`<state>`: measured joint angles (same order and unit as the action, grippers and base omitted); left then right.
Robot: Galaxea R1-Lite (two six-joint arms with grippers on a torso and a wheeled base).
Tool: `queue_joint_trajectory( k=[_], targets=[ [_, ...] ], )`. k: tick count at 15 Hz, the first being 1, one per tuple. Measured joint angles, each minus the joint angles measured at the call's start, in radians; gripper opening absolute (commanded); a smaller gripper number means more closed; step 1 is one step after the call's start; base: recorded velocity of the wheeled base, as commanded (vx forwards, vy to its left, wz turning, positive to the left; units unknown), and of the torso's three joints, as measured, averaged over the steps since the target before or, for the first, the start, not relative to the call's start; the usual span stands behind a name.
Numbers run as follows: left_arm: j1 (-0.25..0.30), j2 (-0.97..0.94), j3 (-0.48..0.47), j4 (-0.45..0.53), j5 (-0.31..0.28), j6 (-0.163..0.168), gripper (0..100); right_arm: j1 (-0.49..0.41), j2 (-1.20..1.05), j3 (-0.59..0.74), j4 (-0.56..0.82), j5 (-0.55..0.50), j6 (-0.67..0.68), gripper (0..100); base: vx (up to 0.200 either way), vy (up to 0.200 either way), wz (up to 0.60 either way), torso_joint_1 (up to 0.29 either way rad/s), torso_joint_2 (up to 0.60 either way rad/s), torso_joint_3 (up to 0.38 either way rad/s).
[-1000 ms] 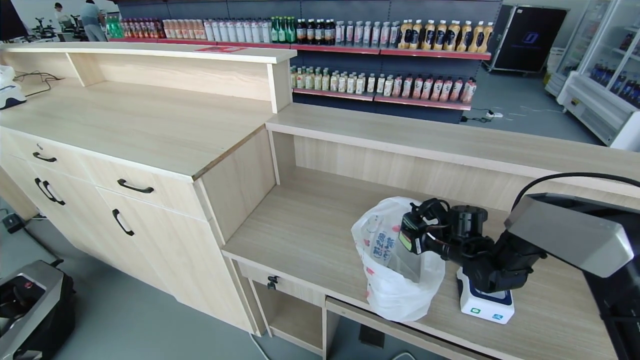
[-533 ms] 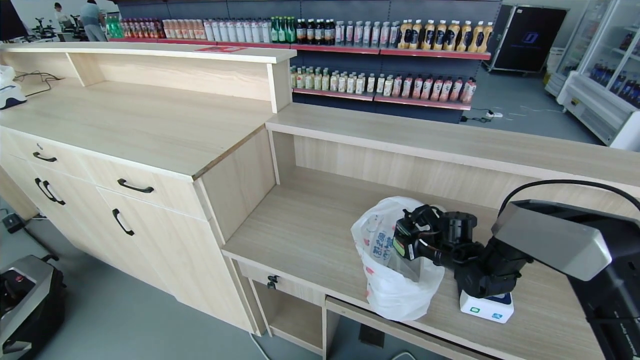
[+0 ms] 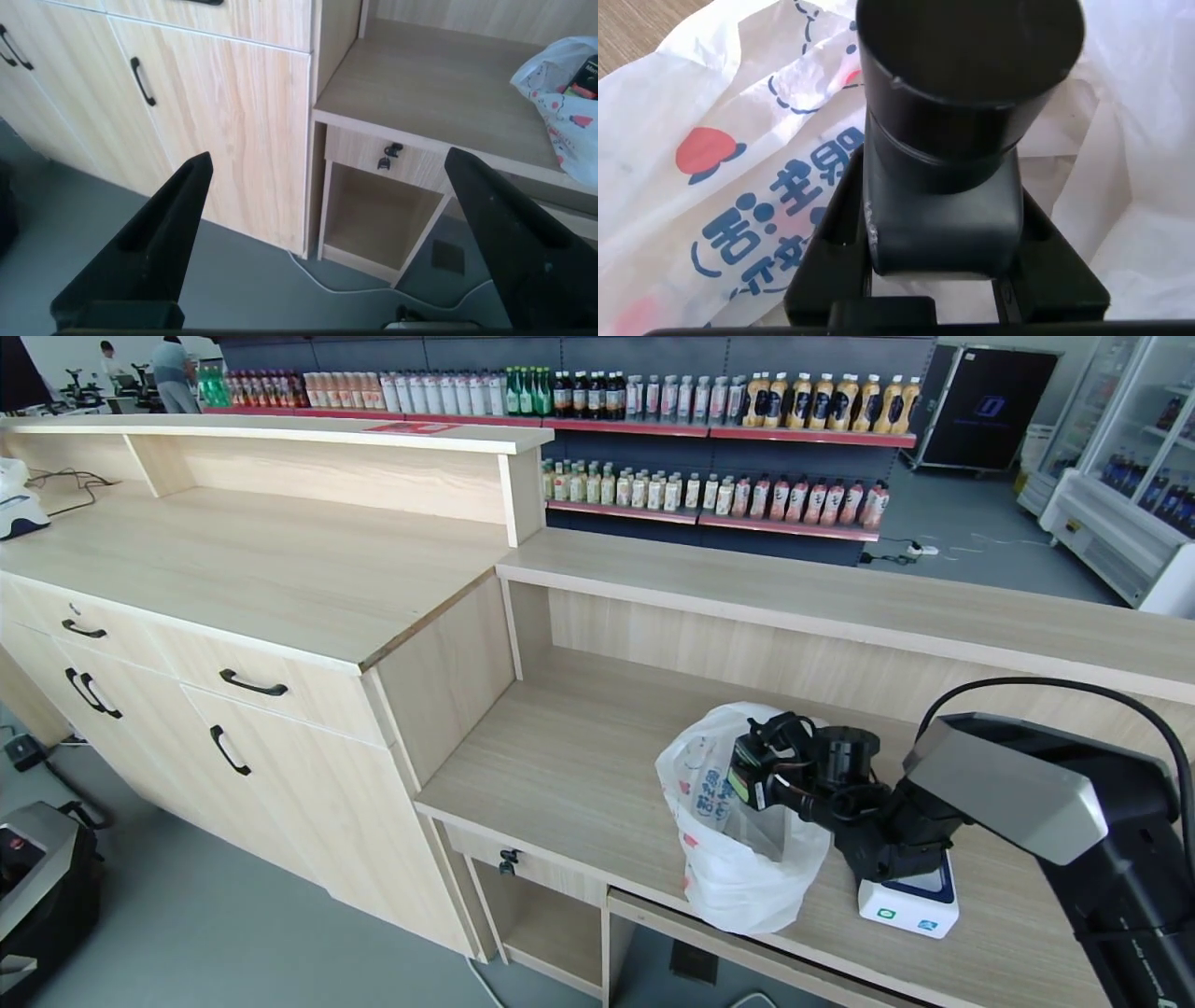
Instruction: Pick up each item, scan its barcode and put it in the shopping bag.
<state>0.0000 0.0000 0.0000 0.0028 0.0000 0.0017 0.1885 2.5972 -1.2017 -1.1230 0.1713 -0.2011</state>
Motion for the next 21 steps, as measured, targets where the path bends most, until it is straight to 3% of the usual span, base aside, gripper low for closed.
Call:
queue_joint_trajectory(
  k=[1,8,12,15,17,21],
  targets=[
    [0.0,0.0,0.0,0.0,0.0,0.0,100,-0.001,0.01,-0.002,-0.008,0.0,-0.003,100,0.0,0.0,0.0,0.0,0.0,0.0],
    [0.0,0.0,0.0,0.0,0.0,0.0,100,-0.002,-0.024,0.023,0.009,0.0,-0.005,100,0.0,0.0,0.0,0.0,0.0,0.0],
    [0.0,0.0,0.0,0.0,0.0,0.0,100,0.007,-0.268,0.135,0.133,0.0,-0.028,100,0.0,0.0,0.0,0.0,0.0,0.0],
    [0.0,0.0,0.0,0.0,0.0,0.0,100,-0.029,-0.551,0.307,0.239,-0.001,-0.061,100,0.0,0.0,0.0,0.0,0.0,0.0],
    [0.0,0.0,0.0,0.0,0.0,0.0,100,-0.101,-0.761,0.465,0.303,-0.02,-0.144,100,0.0,0.0,-0.6,-0.012,0.01,0.019],
    [0.0,0.0,0.0,0.0,0.0,0.0,100,-0.454,-1.142,0.679,0.567,-0.07,-0.351,100,0.0,0.0,-0.6,-0.152,0.32,0.149]
  ],
)
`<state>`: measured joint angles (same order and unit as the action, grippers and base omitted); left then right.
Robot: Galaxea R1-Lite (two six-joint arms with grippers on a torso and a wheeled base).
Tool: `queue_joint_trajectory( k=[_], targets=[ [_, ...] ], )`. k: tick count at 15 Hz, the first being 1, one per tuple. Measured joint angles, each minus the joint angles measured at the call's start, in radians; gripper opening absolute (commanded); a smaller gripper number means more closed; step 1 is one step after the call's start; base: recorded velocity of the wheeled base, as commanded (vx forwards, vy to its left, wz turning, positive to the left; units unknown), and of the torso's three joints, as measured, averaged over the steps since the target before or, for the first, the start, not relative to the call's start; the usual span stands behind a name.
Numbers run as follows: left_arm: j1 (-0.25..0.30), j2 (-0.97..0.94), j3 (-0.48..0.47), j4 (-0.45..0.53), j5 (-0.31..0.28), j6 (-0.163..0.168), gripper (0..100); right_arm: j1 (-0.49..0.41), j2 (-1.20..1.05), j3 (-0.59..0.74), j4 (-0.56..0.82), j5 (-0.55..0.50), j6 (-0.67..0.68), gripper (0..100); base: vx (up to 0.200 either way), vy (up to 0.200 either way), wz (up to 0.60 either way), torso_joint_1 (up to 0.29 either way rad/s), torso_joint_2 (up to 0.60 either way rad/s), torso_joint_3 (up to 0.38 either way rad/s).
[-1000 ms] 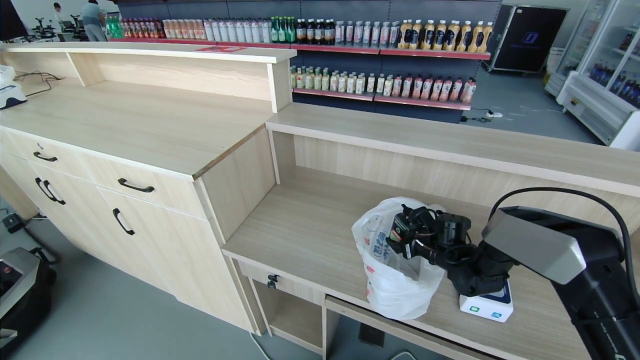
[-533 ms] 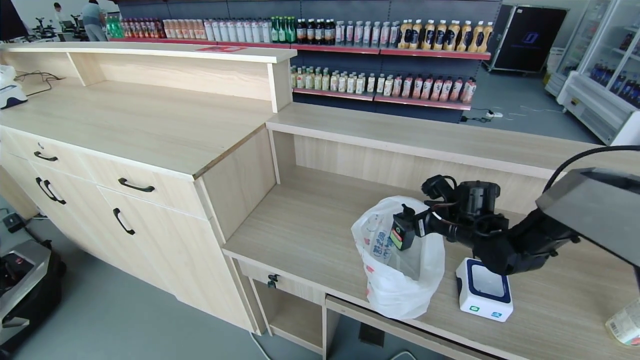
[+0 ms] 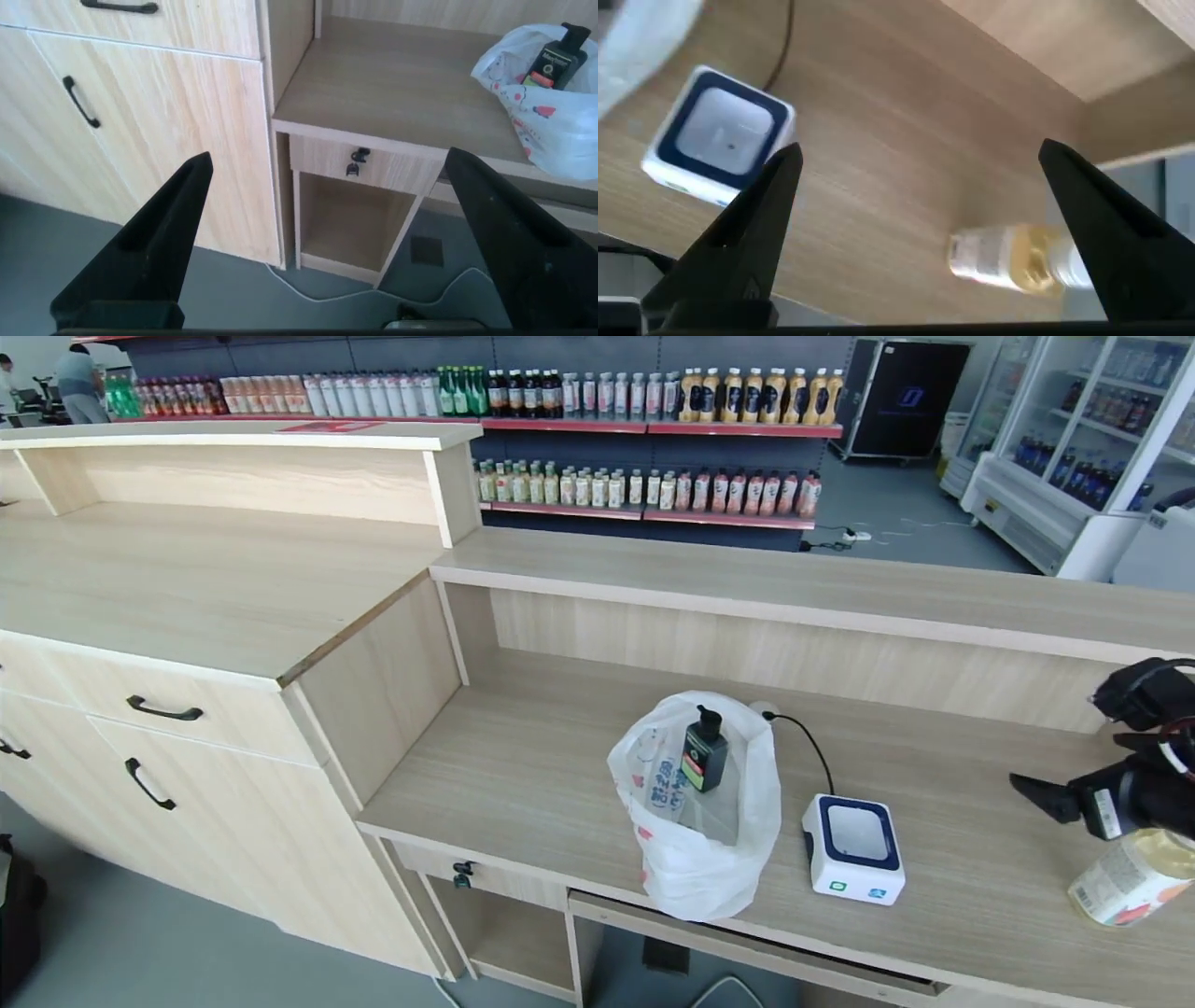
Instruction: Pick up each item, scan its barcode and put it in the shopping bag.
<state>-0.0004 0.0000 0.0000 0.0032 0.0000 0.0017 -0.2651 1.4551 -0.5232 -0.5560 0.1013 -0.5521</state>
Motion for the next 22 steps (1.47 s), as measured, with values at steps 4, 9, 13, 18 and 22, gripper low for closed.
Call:
queue_joint_trajectory(
  k=[4,9,13,18,22],
  targets=[
    [0.0,0.0,0.0,0.0,0.0,0.0,100,-0.267,-0.232,0.052,0.213,-0.203,-0.002,100,0.0,0.0,-0.45,-0.185,0.34,0.152],
    [0.0,0.0,0.0,0.0,0.0,0.0,100,-0.252,-0.153,0.057,0.073,-0.22,0.355,100,0.0,0.0,0.0,-0.049,0.1,0.042],
    [0.0,0.0,0.0,0.0,0.0,0.0,100,-0.211,0.073,0.045,-0.112,-0.027,0.375,100,0.0,0.0,0.0,0.0,0.0,0.0],
    [0.0,0.0,0.0,0.0,0.0,0.0,100,-0.203,0.3,0.013,-0.263,0.084,0.251,100,0.0,0.0,0.0,0.0,0.0,0.0],
    [0.0,0.0,0.0,0.0,0.0,0.0,100,-0.202,0.424,-0.02,-0.354,0.122,0.215,100,0.0,0.0,0.0,0.0,0.0,0.0]
  ],
)
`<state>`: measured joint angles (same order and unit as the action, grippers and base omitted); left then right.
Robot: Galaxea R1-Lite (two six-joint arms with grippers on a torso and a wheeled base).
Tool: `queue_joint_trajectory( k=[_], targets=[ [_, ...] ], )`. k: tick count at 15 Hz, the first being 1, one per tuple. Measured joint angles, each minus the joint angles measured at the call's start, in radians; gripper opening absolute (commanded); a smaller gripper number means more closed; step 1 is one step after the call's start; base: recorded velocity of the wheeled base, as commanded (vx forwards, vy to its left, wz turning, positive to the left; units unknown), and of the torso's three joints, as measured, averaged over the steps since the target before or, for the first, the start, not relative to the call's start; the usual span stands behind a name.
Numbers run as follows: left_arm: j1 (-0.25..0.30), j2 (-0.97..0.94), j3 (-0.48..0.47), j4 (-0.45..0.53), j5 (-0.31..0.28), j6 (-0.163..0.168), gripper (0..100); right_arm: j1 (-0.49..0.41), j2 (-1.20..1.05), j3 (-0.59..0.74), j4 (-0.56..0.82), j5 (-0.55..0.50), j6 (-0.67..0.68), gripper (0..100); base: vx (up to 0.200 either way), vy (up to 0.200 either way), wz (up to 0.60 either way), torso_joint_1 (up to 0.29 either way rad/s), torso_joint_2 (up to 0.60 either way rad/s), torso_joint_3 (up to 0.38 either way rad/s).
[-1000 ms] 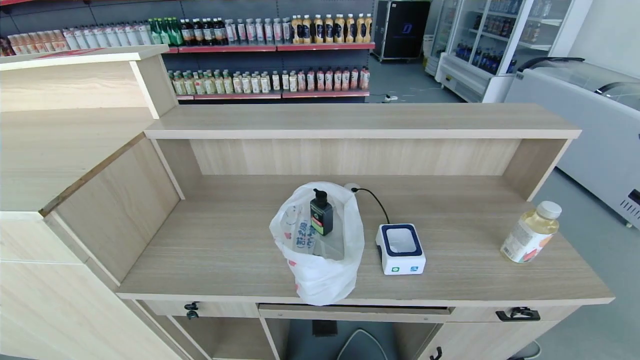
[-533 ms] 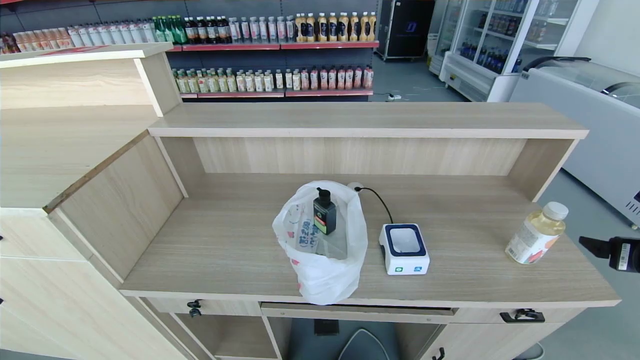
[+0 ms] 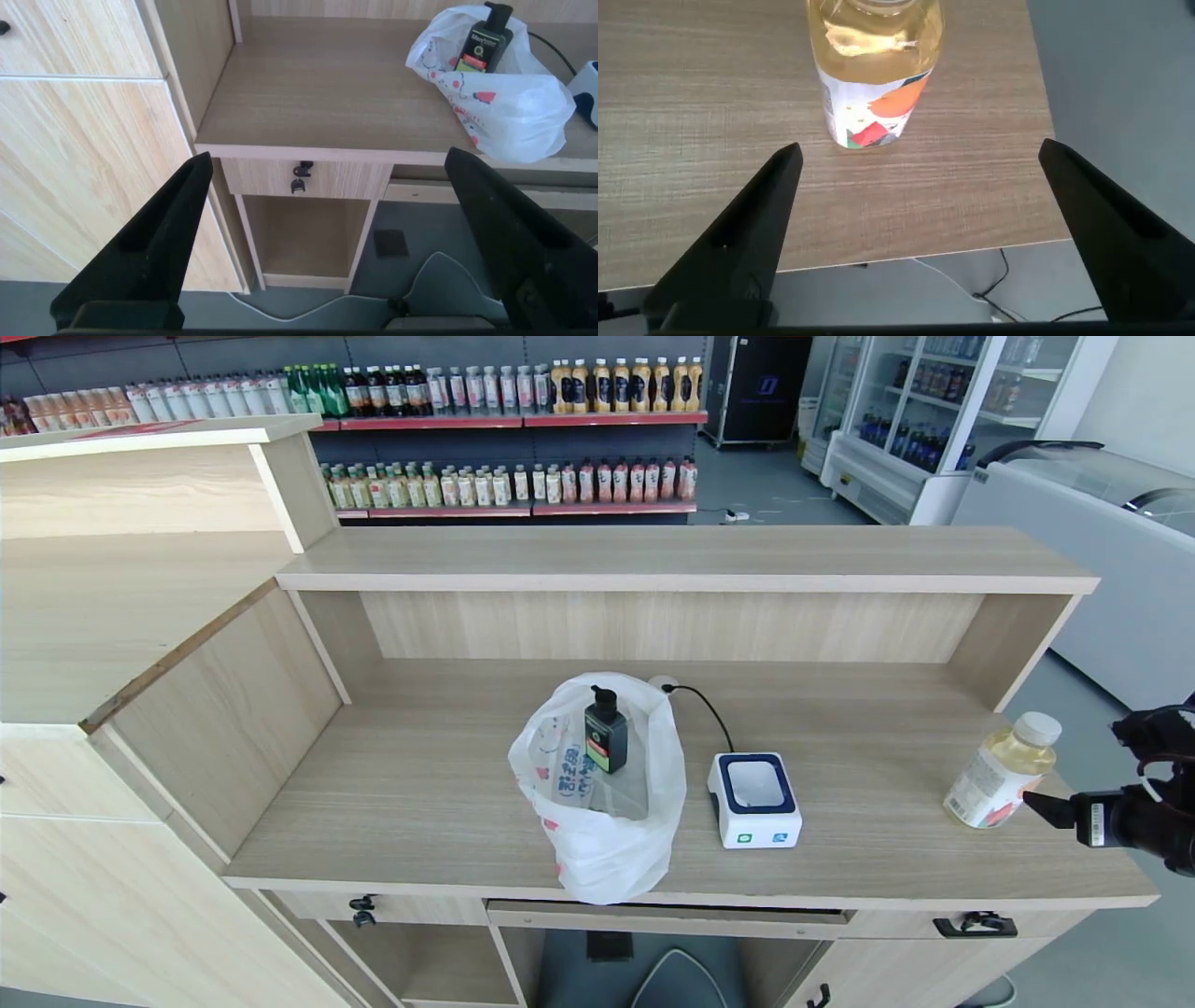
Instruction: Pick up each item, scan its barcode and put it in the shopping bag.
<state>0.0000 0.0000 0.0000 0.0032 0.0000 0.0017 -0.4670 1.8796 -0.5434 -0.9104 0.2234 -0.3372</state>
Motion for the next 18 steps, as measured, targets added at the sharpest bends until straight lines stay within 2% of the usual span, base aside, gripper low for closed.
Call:
queue_joint_trajectory(
  k=[4,11,18],
  targets=[
    [0.0,0.0,0.0,0.0,0.0,0.0,100,0.012,0.083,-0.028,-0.072,0.111,0.001,100,0.0,0.0,0.0,0.0,0.0,0.0],
    [0.0,0.0,0.0,0.0,0.0,0.0,100,0.029,0.216,-0.028,-0.266,0.144,0.01,100,0.0,0.0,0.0,0.0,0.0,0.0],
    [0.0,0.0,0.0,0.0,0.0,0.0,100,0.046,0.283,-0.059,-0.295,0.175,0.011,100,0.0,0.0,0.0,0.0,0.0,0.0]
  ],
)
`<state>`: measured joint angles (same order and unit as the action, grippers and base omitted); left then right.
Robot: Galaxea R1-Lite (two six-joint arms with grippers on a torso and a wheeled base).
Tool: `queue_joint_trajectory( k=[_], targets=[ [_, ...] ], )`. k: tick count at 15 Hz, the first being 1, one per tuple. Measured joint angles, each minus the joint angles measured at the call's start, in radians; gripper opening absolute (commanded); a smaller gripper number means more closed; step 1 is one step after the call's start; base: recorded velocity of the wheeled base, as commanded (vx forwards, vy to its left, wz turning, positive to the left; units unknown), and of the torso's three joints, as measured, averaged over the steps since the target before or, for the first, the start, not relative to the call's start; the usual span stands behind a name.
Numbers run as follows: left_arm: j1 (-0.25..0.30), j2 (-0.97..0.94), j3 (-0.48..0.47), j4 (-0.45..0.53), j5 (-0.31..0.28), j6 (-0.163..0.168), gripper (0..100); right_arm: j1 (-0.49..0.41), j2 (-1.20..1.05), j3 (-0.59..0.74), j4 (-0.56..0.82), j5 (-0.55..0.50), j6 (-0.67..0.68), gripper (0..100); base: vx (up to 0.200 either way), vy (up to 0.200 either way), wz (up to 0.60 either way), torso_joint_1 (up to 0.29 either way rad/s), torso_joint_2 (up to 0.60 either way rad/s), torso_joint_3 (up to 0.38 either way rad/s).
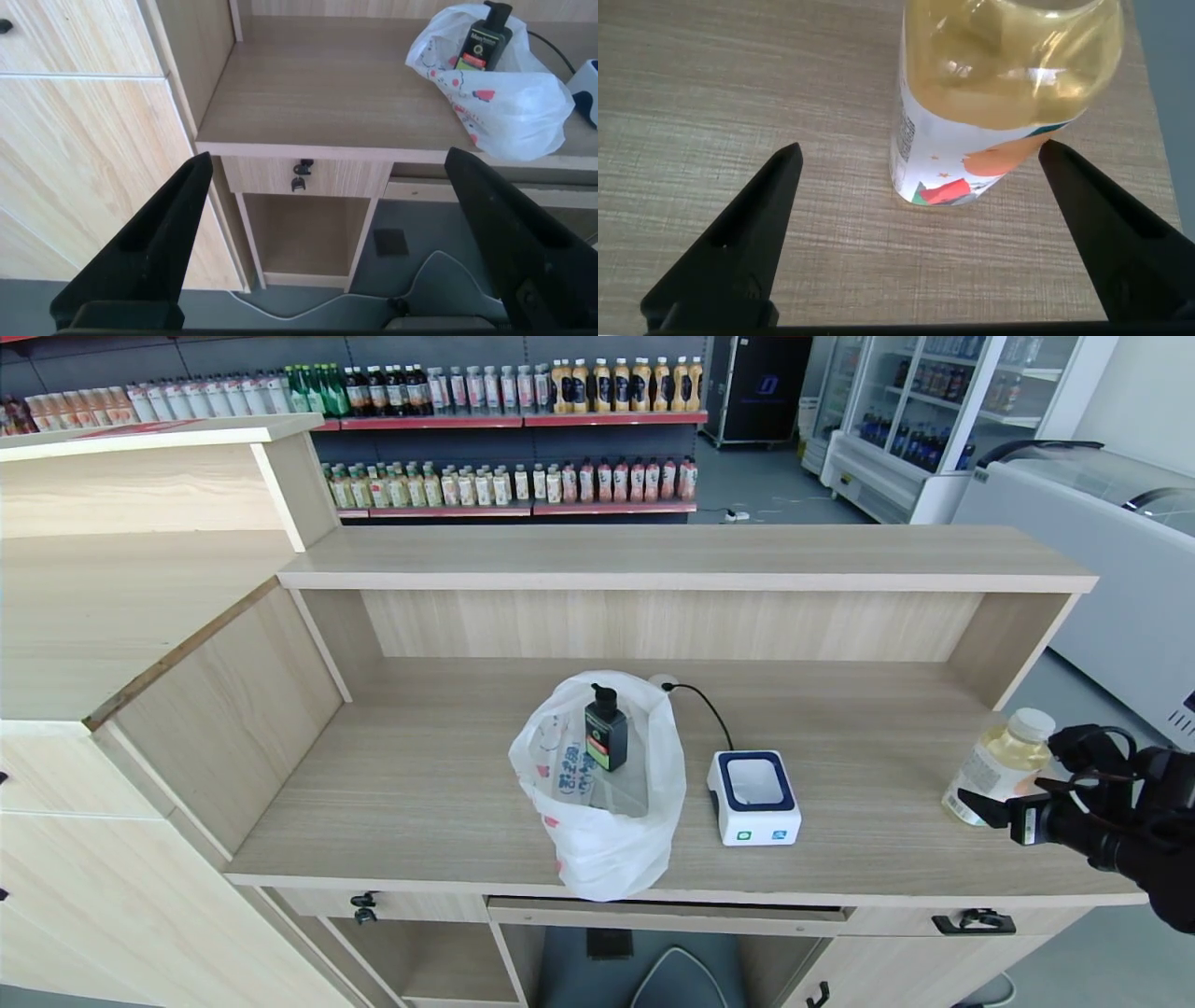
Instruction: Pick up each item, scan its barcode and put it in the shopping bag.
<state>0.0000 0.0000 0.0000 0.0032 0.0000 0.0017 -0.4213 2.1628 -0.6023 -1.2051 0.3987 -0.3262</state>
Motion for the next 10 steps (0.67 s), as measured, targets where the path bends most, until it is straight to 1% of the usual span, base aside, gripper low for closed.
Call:
queue_joint_trajectory(
  k=[5,10],
  targets=[
    [0.0,0.0,0.0,0.0,0.0,0.0,100,0.007,0.027,-0.052,0.004,0.0,0.002,100,0.0,0.0,0.0,0.0,0.0,0.0],
    [0.0,0.0,0.0,0.0,0.0,0.0,100,0.026,0.048,-0.129,0.009,-0.006,0.06,100,0.0,0.0,0.0,0.0,0.0,0.0]
  ],
)
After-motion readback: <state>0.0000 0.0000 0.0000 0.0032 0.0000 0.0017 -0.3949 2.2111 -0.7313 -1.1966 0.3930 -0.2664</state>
